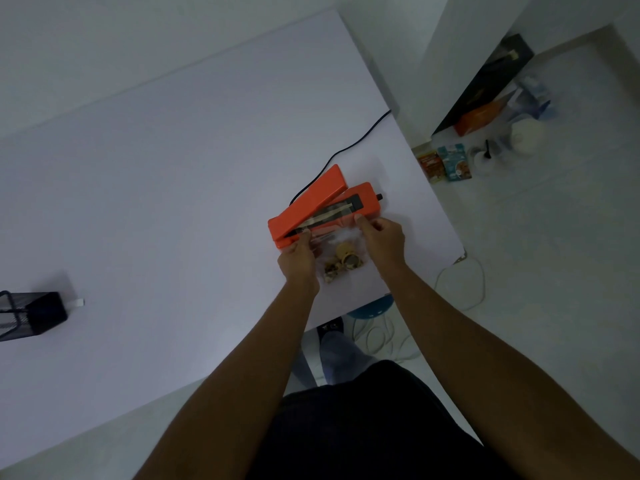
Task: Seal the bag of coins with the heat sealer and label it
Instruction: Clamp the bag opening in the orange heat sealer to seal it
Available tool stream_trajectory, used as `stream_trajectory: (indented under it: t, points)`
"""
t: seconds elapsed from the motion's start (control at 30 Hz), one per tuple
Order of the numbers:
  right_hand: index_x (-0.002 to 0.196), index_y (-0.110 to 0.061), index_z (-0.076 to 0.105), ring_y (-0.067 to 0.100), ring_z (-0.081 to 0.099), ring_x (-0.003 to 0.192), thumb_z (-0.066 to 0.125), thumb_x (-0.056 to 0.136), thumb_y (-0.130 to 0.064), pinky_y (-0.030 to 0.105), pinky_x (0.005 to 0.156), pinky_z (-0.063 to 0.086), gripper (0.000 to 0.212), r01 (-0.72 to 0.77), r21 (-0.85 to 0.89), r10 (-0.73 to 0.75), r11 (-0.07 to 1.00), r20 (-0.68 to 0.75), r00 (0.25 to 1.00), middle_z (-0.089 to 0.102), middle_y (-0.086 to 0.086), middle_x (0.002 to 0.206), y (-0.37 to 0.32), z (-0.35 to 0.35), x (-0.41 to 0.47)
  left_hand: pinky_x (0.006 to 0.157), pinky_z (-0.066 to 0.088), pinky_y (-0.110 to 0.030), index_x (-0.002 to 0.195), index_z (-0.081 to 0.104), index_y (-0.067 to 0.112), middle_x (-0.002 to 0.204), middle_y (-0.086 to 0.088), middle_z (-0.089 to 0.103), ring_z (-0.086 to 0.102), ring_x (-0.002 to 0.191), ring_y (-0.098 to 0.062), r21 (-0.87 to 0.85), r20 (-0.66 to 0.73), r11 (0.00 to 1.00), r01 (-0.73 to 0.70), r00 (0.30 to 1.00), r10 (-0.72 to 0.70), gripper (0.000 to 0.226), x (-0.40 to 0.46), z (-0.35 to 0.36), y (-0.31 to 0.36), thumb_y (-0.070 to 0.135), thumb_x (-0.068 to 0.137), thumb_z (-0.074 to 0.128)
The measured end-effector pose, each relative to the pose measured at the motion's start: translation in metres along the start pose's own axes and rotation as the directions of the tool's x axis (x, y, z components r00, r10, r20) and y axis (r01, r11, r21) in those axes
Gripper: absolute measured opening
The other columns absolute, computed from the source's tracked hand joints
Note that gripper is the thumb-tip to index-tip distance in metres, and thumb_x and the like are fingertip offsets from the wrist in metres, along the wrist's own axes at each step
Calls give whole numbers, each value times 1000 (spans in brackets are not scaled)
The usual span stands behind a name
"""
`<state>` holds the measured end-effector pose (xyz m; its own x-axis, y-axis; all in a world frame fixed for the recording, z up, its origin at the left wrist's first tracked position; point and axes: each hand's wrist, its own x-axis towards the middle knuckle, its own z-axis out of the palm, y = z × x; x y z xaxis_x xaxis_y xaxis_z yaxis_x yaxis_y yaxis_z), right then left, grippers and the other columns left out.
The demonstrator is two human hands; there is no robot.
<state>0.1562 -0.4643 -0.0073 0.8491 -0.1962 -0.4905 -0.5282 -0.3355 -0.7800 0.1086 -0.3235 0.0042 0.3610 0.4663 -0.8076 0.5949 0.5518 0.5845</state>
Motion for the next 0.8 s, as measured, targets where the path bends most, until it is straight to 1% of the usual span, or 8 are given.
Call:
stream_trajectory:
  t: [0.1, 0.17, 0.27, 0.33, 0.4, 0.5, 0.63, 0.8]
  points:
    - [67, -11, 55, 9, 50, 55, 61, 96, -40, 26, 56, 42, 41, 147, -15, -147, 989, -85, 985, 57, 0, 63, -25, -7, -5, 94, 55, -43, 115, 65, 13, 110, -7, 73, 70, 99, -24, 10, -6, 1000, -2, 1000, 2, 30, 1, -1, 1, 31, 92, 67]
    - [73, -9, 58, 11, 58, 61, 58, 97, -42, 26, 55, 50, 41, 249, 46, -244, 967, -95, 965, 62, 1, 69, -50, -13, -12, 94, 56, -43, 115, 65, 12, 109, -7, 73, 71, 97, -24, 15, -8, 1000, -3, 1000, 3, 31, 2, 0, 0, 32, 91, 67]
    - [81, -9, 62, 8, 58, 66, 59, 98, -40, 23, 61, 50, 35, 415, 159, -415, 896, -32, 909, 61, -1, 71, -90, -22, -27, 92, 55, -43, 113, 66, 11, 105, -7, 74, 72, 94, -23, 32, -19, 999, 8, 1000, -8, 32, 3, 1, 0, 32, 90, 69]
    - [86, -10, 64, 15, 58, 69, 63, 96, -36, 26, 64, 50, 29, 503, 188, -519, 843, 43, 854, 62, 2, 75, -107, -26, -36, 92, 55, -43, 113, 67, 11, 105, -7, 74, 72, 94, -23, 35, -25, 999, 17, 1000, -17, 32, 4, 1, 0, 31, 89, 70]
    - [91, -9, 65, 19, 58, 72, 70, 92, -32, 26, 65, 51, 24, 543, 176, -564, 821, 110, 818, 62, 3, 78, -115, -26, -38, 92, 54, -43, 115, 66, 11, 106, -7, 74, 71, 95, -23, 34, -29, 999, 13, 999, -12, 32, 4, 1, 0, 31, 90, 69]
    - [92, -7, 66, 10, 53, 70, 74, 89, -25, 21, 64, 48, 20, 548, 135, -563, 826, 127, 817, 59, -1, 76, -112, -25, -34, 91, 55, -41, 116, 65, 11, 107, -7, 73, 71, 96, -23, 27, -22, 1000, 7, 1000, -6, 31, 3, 1, 0, 30, 91, 67]
    - [91, -6, 65, 12, 56, 72, 73, 89, -21, 23, 66, 50, 17, 454, 164, -466, 876, 37, 884, 62, 13, 80, -94, -26, -19, 86, 56, -40, 109, 68, 11, 102, -8, 74, 72, 91, -23, 28, -30, 1000, 10, 1000, -9, 29, 4, 0, 0, 31, 88, 71]
    - [90, -10, 67, 8, 60, 74, 72, 89, -29, 21, 69, 52, 19, 313, 162, -313, 936, -21, 949, 66, 4, 82, -69, -28, 5, 85, 56, -40, 106, 69, 10, 102, -10, 74, 72, 91, -24, 4, -28, 1000, -18, 999, 18, 28, 4, 1, 1, 31, 88, 71]
